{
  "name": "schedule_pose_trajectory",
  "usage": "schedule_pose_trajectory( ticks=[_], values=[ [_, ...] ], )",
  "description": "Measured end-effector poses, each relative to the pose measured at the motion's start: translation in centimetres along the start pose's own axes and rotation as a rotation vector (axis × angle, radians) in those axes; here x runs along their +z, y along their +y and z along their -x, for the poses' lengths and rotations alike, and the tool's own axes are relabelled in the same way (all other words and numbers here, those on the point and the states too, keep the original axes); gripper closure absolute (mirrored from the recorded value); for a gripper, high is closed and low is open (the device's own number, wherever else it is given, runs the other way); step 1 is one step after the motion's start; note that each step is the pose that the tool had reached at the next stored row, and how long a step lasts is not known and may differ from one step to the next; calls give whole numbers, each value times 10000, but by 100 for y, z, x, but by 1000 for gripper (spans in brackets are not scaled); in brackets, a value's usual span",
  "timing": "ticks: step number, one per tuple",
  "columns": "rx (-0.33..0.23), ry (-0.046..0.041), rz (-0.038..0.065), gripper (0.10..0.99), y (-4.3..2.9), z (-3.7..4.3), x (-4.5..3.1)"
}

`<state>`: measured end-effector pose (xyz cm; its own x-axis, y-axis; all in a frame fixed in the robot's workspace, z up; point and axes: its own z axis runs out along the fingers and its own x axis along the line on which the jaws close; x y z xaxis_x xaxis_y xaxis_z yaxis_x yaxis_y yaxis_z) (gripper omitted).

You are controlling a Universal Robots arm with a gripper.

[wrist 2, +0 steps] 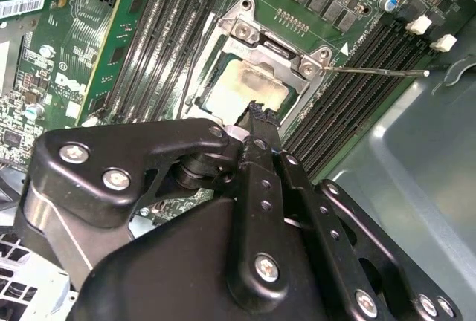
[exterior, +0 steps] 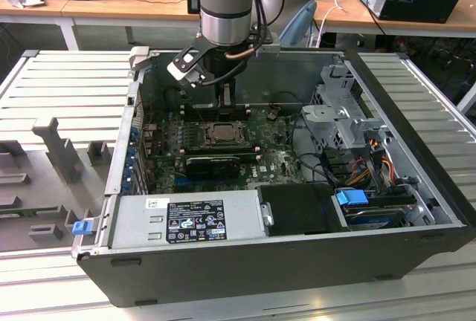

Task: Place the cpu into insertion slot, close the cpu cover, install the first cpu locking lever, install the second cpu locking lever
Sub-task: 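Install the first cpu locking lever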

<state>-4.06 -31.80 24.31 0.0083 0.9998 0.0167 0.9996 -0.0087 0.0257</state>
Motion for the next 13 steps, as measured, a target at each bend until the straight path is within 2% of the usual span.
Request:
schedule_pose_trajectory(
  ticks=[6,10,13],
  values=[
    [22,4,0,980,1,0,-20],
    [26,4,1,980,2,-1,-82],
    [26,3,0,980,5,-3,-181]
  ],
)
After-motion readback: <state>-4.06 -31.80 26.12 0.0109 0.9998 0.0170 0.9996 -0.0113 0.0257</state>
